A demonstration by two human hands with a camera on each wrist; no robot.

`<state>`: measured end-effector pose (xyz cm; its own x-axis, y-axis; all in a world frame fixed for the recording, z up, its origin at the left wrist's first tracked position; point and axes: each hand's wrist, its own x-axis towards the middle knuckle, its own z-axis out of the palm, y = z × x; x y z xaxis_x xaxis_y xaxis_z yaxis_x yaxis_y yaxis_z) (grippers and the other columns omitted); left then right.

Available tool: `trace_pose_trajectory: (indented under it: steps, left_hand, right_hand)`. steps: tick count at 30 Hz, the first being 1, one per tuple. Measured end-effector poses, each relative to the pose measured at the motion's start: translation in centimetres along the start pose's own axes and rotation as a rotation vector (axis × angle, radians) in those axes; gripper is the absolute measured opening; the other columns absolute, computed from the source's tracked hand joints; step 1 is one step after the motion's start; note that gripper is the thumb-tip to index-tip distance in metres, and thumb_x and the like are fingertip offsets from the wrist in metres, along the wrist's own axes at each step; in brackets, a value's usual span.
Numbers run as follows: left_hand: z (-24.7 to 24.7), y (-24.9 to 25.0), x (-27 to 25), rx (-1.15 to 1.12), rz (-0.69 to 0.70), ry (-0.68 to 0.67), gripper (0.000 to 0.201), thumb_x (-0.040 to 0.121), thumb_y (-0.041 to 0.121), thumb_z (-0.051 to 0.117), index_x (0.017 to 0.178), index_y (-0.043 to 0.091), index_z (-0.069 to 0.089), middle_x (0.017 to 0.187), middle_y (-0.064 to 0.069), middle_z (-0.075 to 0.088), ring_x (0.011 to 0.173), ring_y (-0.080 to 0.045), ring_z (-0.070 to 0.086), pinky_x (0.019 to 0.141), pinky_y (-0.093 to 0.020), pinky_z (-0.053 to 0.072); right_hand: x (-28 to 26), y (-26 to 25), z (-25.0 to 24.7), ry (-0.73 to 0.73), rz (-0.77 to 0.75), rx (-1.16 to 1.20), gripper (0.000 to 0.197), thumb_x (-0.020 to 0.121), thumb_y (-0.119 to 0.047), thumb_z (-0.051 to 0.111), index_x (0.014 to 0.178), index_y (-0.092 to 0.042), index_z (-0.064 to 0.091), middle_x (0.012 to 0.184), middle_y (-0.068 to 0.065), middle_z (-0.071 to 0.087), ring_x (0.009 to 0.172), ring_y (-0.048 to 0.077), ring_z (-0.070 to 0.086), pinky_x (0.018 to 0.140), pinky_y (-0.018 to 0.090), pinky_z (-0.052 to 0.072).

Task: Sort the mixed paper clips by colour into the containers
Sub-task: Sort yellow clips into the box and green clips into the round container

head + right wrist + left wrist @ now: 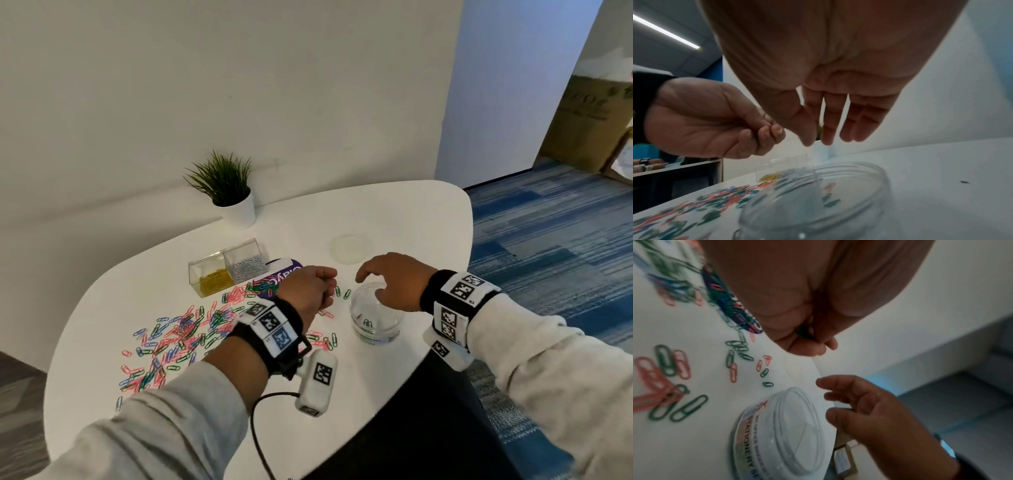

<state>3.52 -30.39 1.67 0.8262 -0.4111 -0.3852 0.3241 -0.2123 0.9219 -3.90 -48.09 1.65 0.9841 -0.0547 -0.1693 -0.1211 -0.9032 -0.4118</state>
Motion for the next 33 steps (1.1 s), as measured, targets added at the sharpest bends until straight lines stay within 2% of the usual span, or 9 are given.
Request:
trace_pose_trajectory:
  steps: [5,9,15,19,21,23,27,30,33]
  left_hand:
    - [3.2,-1.3,0.9,0.468,0.174,-0.130,0.034,0.088,-0.011,0.038,0.085,0.014,0.061,0.082,-0.005,0.063,0.076,-0.020,0.060,0.079,-0.037,0.056]
    - [4.0,-1.8,0.9,0.966,0.356,-0.173,0.029,0.089,0.003,0.047,0.093,0.025,0.066,0.102,0.002,0.070,0.101,-0.019,0.063,0.104,-0.036,0.041]
    - [2.7,-0.8,1.3,0.779,0.320,-0.187,0.037,0.087,-0.001,0.050,0.108,0.020,0.073,0.109,0.002,0.072,0.106,-0.013,0.065,0.094,-0.029,0.052]
    - [1.1,-0.8,1.7,0.412,0.161,-0.142,0.033,0.087,-0.007,0.051,0.097,0.017,0.071,0.103,-0.006,0.074,0.102,-0.018,0.070,0.089,-0.033,0.057]
    - [-0.3,-1.2,1.9,0.577,0.245,-0.081,0.027,0.089,-0.001,0.053,0.094,0.020,0.069,0.096,-0.001,0.073,0.094,-0.017,0.069,0.084,-0.032,0.056]
    - [-2.2,-2.0,1.7,1.034,0.322,-0.064,0.018,0.091,0.015,0.058,0.097,0.027,0.069,0.098,0.010,0.068,0.094,-0.011,0.063,0.087,-0.028,0.052]
    - [-5.2,-5.2,0.4,1.428,0.249,-0.141,0.014,0.089,0.037,0.063,0.102,0.032,0.068,0.099,0.011,0.063,0.092,-0.012,0.060,0.081,-0.026,0.048]
    - [-6.7,-6.8,0.0,1.408,0.293,-0.112,0.017,0.090,0.034,0.064,0.104,0.030,0.070,0.101,0.004,0.064,0.096,-0.018,0.061,0.080,-0.025,0.046]
    - [-8.1,-7.2,0.2,1.406,0.273,-0.099,0.014,0.090,0.028,0.062,0.101,0.028,0.071,0.101,0.004,0.062,0.098,-0.019,0.061,0.083,-0.025,0.047]
  right_hand:
    - [0.0,1.8,0.8,-0.113,0.117,-0.029,0.051,0.080,-0.025,0.068,0.127,-0.030,0.051,0.132,-0.005,0.051,0.112,0.016,0.053,0.092,0.031,0.047]
    - [0.3,2.1,1.0,-0.164,0.134,-0.066,0.058,0.082,-0.026,0.069,0.135,-0.024,0.048,0.136,-0.003,0.050,0.118,0.017,0.051,0.085,0.025,0.040]
    - [0.4,2.4,1.5,-0.131,0.154,-0.077,0.058,0.083,-0.021,0.064,0.139,-0.021,0.045,0.138,0.000,0.048,0.122,0.018,0.050,0.098,0.030,0.044]
    - [0.6,2.6,1.6,-0.128,0.174,-0.069,0.057,0.085,-0.021,0.062,0.140,-0.021,0.044,0.142,0.000,0.044,0.125,0.019,0.048,0.099,0.029,0.042]
    - [0.6,2.9,1.3,-0.121,0.220,-0.098,0.058,0.086,-0.025,0.061,0.140,-0.021,0.043,0.143,0.001,0.042,0.126,0.022,0.046,0.101,0.033,0.043]
    - [0.5,3.0,0.8,-0.038,0.217,-0.227,0.055,0.085,-0.027,0.059,0.138,-0.019,0.044,0.141,0.005,0.041,0.127,0.027,0.042,0.103,0.040,0.041]
    - [0.7,-0.4,1.2,0.218,-0.051,-0.336,0.037,0.085,-0.020,0.052,0.122,-0.024,0.056,0.123,0.002,0.050,0.115,0.027,0.045,0.095,0.039,0.042]
    - [1.1,-3.8,4.5,0.019,-0.218,-0.216,0.033,0.087,-0.011,0.048,0.114,-0.026,0.060,0.115,0.001,0.057,0.107,0.026,0.056,0.088,0.036,0.047]
    - [1.2,-5.3,7.1,-0.225,-0.205,-0.255,0.040,0.090,-0.005,0.047,0.127,-0.016,0.058,0.125,0.008,0.054,0.114,0.029,0.056,0.093,0.038,0.048]
